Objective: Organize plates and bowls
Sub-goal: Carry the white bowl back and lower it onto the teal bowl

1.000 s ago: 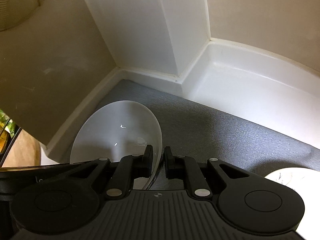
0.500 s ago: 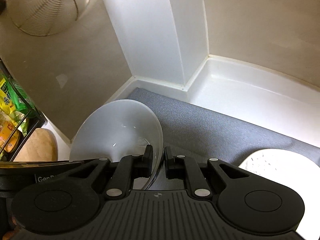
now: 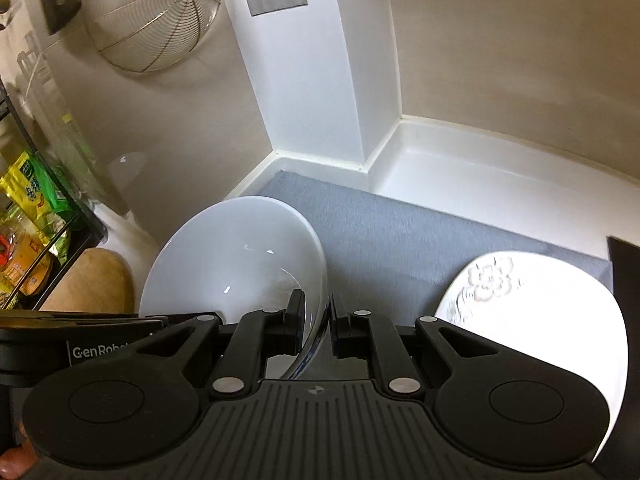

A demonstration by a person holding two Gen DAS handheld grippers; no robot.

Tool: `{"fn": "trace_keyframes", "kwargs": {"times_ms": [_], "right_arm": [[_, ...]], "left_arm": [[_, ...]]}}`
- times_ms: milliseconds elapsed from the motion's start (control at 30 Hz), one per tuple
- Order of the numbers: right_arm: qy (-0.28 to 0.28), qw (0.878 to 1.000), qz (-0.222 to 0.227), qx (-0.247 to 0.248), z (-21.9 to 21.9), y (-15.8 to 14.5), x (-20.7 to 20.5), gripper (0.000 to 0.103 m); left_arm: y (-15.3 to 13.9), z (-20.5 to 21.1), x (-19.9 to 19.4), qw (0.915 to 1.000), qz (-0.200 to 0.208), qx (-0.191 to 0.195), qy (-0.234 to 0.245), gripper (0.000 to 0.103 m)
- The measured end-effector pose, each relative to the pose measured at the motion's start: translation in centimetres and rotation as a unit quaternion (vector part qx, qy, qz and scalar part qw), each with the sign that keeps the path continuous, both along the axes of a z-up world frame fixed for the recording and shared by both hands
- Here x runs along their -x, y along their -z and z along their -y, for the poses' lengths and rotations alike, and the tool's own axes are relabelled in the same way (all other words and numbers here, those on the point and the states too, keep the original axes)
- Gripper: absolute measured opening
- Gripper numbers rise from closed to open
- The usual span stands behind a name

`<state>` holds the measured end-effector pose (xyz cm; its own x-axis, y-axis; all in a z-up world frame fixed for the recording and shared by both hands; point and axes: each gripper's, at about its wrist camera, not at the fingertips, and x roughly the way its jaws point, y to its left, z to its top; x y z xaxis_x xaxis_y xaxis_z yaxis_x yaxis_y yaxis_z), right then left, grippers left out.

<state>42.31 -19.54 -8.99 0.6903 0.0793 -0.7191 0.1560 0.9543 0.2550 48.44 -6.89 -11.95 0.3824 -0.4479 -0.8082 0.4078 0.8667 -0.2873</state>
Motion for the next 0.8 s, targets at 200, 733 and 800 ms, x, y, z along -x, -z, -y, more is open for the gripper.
{"fn": "trace_keyframes", "kwargs": {"times_ms": [200,733,800], "right_arm": [[0.011,1.0,-0.016,-0.005,-1.1,0.4,2.6,0.014],[0.044,0.998,-0.053,-0.017,-2.5,1.9,7.6,0.014],[0.044,0.997,-0.055,-0.017,-2.5,1.9,7.9,0.014]], "left_arm": [[0.1,-0.7,2.3,0.9994,-0.007,-0.015,0.03,0.013],[0.8,-1.3,5.7,0.9962,-0.018,-0.032,0.08,0.013],[1.0,-1.4,5.9,0.9959,-0.02,-0.035,0.082,0.013]]}}
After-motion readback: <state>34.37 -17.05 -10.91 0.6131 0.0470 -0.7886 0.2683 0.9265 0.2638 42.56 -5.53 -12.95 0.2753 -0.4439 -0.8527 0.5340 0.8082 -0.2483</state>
